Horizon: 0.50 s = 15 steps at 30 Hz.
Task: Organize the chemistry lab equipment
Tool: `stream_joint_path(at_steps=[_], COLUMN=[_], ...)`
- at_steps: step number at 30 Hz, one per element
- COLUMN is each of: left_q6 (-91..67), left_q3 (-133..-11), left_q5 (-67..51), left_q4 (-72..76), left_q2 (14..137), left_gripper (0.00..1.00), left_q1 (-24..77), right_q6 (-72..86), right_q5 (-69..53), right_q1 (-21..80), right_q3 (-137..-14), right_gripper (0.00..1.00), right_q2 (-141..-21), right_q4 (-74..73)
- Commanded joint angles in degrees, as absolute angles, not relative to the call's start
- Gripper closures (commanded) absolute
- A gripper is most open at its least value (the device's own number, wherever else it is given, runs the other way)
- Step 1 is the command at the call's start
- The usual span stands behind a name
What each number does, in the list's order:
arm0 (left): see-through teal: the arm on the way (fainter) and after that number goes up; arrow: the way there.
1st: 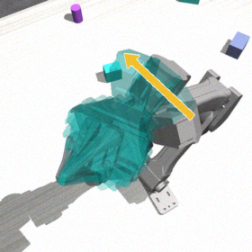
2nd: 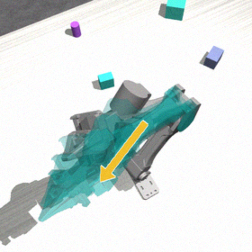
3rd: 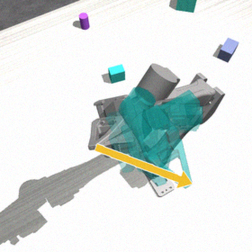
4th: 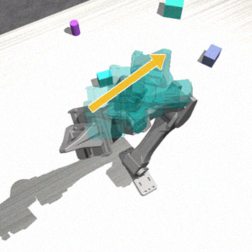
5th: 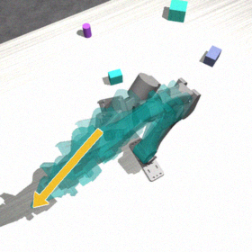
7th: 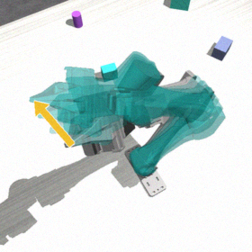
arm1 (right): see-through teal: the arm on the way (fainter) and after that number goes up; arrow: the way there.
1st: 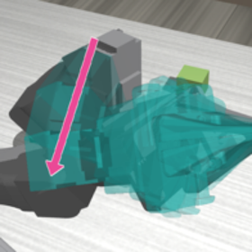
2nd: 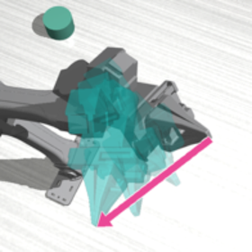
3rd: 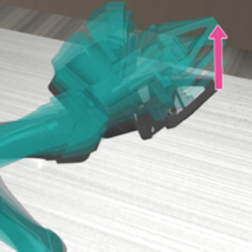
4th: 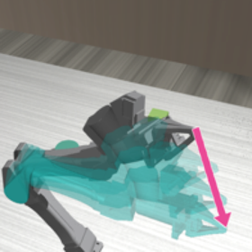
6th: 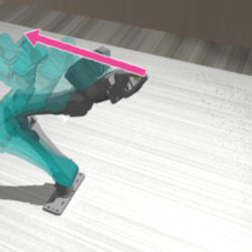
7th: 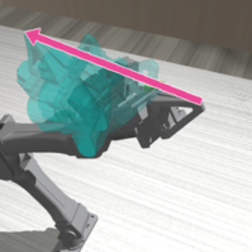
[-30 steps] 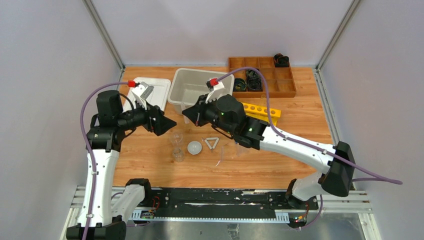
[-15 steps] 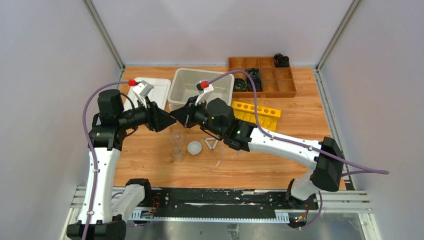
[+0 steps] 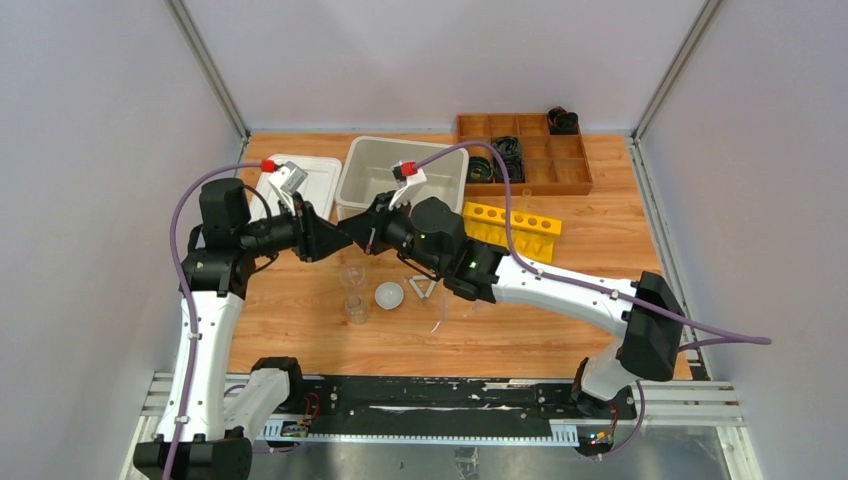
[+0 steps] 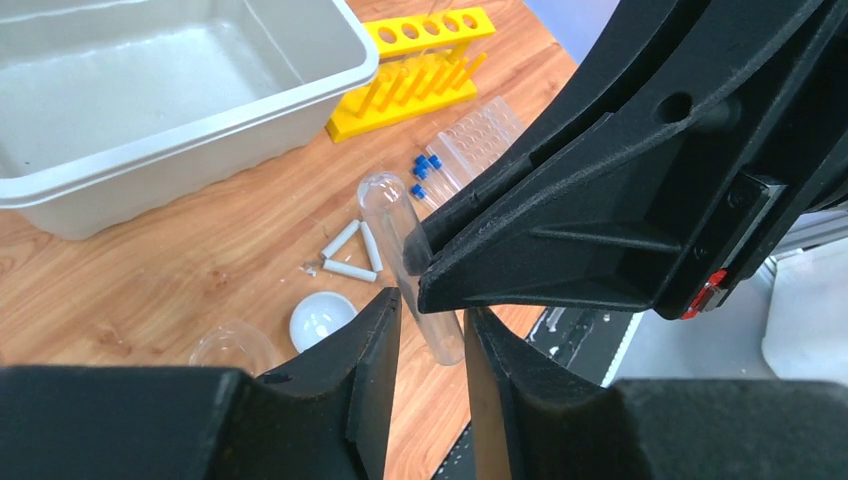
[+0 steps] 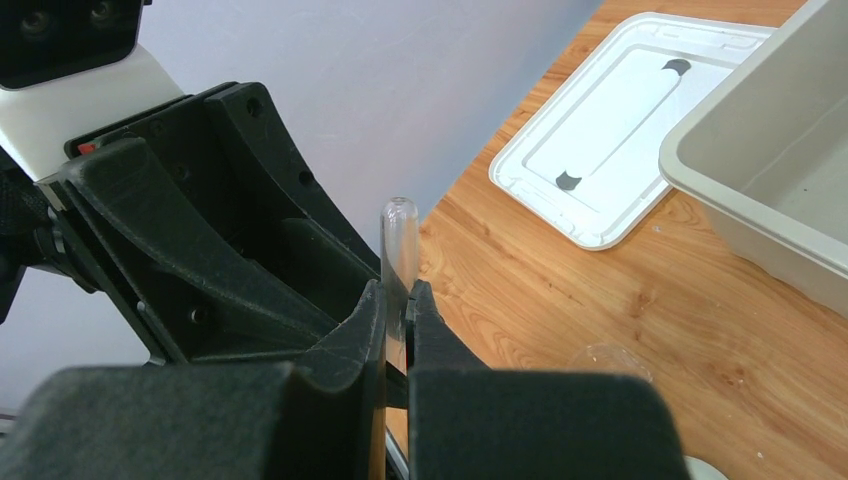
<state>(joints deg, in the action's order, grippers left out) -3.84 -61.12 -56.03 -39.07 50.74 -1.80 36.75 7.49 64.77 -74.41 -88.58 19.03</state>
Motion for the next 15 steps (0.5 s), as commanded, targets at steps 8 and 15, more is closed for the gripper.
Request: stream_joint_path(at_steps=[8,15], left_q6=[-3.7,-0.3], left_q3=[-59.2,-58.9], left_q5=[-57.5,-56.8], left_q4=[-38.4,-38.4], left_q2=[51.1,49.8], left_gripper=[0.89,1.00], left_q1=[-2.0,-2.0], right_q6=[37.0,37.6], right_q5=[7.7,8.7], right_q1=[66.3,65.3], right_q3=[-76.7,-84.4], right_gripper=[1.00,0.59], right_q2=[-88.3,-89.5], right_q4=[23.8,8.4])
